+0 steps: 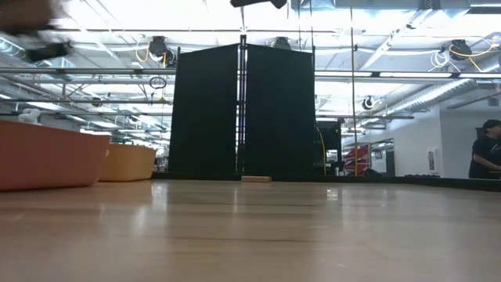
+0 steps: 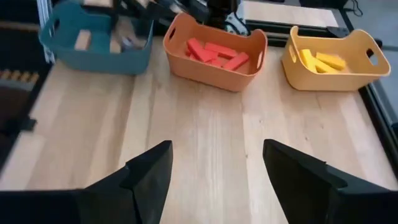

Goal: Sort blocks
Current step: Put the bottom brown block in the blue bin

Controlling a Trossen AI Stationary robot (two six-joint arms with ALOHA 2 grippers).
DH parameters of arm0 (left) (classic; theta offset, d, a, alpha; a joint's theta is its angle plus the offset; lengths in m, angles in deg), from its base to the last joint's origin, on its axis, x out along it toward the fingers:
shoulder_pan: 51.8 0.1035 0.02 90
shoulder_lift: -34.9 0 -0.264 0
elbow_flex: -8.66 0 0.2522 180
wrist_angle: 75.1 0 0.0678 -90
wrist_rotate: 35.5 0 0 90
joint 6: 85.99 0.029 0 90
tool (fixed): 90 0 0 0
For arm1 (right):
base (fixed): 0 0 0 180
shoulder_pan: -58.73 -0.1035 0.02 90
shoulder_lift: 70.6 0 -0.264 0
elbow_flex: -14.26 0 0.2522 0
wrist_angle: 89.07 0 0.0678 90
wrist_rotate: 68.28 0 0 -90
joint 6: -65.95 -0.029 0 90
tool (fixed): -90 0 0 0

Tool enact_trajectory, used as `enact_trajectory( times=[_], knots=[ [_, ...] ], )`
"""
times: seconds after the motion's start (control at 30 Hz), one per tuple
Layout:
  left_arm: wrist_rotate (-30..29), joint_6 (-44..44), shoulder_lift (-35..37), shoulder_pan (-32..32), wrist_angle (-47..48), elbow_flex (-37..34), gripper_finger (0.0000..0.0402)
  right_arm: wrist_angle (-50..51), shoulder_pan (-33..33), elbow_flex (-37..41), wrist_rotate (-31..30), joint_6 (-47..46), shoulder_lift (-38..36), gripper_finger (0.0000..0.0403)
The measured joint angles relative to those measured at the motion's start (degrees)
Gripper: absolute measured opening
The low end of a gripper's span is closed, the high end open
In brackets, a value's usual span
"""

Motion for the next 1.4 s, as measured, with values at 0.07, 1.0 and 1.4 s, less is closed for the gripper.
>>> enact_trajectory(
  times=[0.07, 1.0, 1.4],
  knots=[
    [7.77, -11.03, -0.11, -2.58, 3.89, 0.09, 0.0097, -0.47, 0.00, 0.00, 0.00, 2.50, 1.00, 0.0244],
    [16.40, -31.56, -6.86, -18.21, 17.41, 0.05, 0.0205, -2.48, 2.27, 0.04, -2.62, 9.17, 6.50, 0.0242],
    [-3.26, -11.64, -0.24, -15.48, 13.50, 0.03, 0.0226, -0.89, 8.91, 0.04, -5.69, 7.48, 6.50, 0.0242]
  ],
)
